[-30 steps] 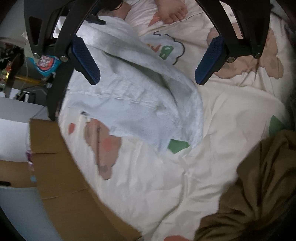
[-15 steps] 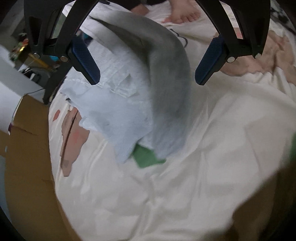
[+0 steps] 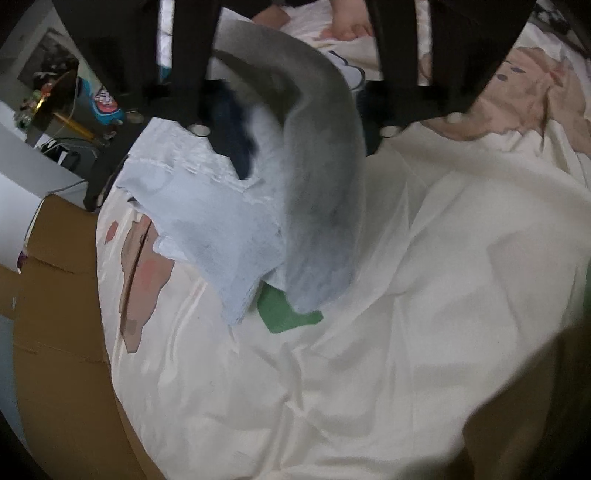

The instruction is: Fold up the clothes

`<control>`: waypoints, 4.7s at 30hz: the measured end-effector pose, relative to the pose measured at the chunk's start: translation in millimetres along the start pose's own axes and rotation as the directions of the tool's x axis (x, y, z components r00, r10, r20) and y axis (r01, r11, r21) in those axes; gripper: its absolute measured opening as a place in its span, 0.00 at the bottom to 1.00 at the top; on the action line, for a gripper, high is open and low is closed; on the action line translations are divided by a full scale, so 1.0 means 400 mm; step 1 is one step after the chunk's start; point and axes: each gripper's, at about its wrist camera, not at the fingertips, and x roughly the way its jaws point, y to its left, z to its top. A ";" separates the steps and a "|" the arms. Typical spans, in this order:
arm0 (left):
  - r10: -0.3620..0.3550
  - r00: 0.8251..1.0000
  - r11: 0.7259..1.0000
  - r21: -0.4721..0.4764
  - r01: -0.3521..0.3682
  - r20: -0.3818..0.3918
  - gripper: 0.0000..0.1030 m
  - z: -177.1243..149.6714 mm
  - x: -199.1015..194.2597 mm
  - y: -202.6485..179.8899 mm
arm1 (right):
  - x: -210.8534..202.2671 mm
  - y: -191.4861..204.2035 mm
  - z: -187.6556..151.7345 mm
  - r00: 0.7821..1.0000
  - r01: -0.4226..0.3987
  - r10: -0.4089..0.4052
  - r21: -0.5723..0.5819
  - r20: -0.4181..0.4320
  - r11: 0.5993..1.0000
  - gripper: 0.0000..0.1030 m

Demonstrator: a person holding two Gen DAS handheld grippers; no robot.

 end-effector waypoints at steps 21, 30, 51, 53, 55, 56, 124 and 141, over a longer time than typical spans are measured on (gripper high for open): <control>-0.135 0.986 0.982 0.149 0.119 0.102 0.12 -0.067 -0.096 -0.184 | -0.108 0.017 -0.049 0.997 0.007 -0.006 -0.023 0.077 1.000 0.08; -0.203 0.972 0.956 0.239 0.170 0.122 0.12 -0.136 -0.106 -0.378 | -0.226 -0.007 -0.107 0.989 0.047 -0.051 0.031 0.138 0.998 0.08; -0.174 0.983 0.890 0.437 0.132 0.057 0.12 -0.328 0.093 -0.775 | -0.423 -0.149 -0.364 0.962 0.018 -0.105 0.325 0.253 0.946 0.08; -0.164 0.985 0.883 0.452 0.123 0.053 0.12 -0.342 0.125 -0.800 | -0.433 -0.171 -0.396 0.956 0.011 -0.118 0.370 0.268 0.929 0.08; -0.148 0.988 0.877 0.468 0.108 0.048 0.12 -0.356 0.166 -0.826 | -0.440 -0.190 -0.425 0.952 0.006 -0.129 0.406 0.277 0.914 0.08; -0.140 0.989 0.876 0.472 0.102 0.046 0.12 -0.361 0.184 -0.834 | -0.441 -0.201 -0.442 0.951 0.000 -0.132 0.426 0.281 0.904 0.08; 0.119 0.993 0.819 0.566 -0.099 0.001 0.22 -0.468 0.610 -0.946 | -0.323 -0.485 -0.841 0.934 -0.240 -0.133 0.859 0.331 0.452 0.05; 0.064 0.997 0.826 0.563 -0.031 -0.039 0.12 -0.494 0.686 -0.968 | -0.396 -0.462 -0.771 0.936 -0.043 -0.266 0.825 0.231 0.564 0.09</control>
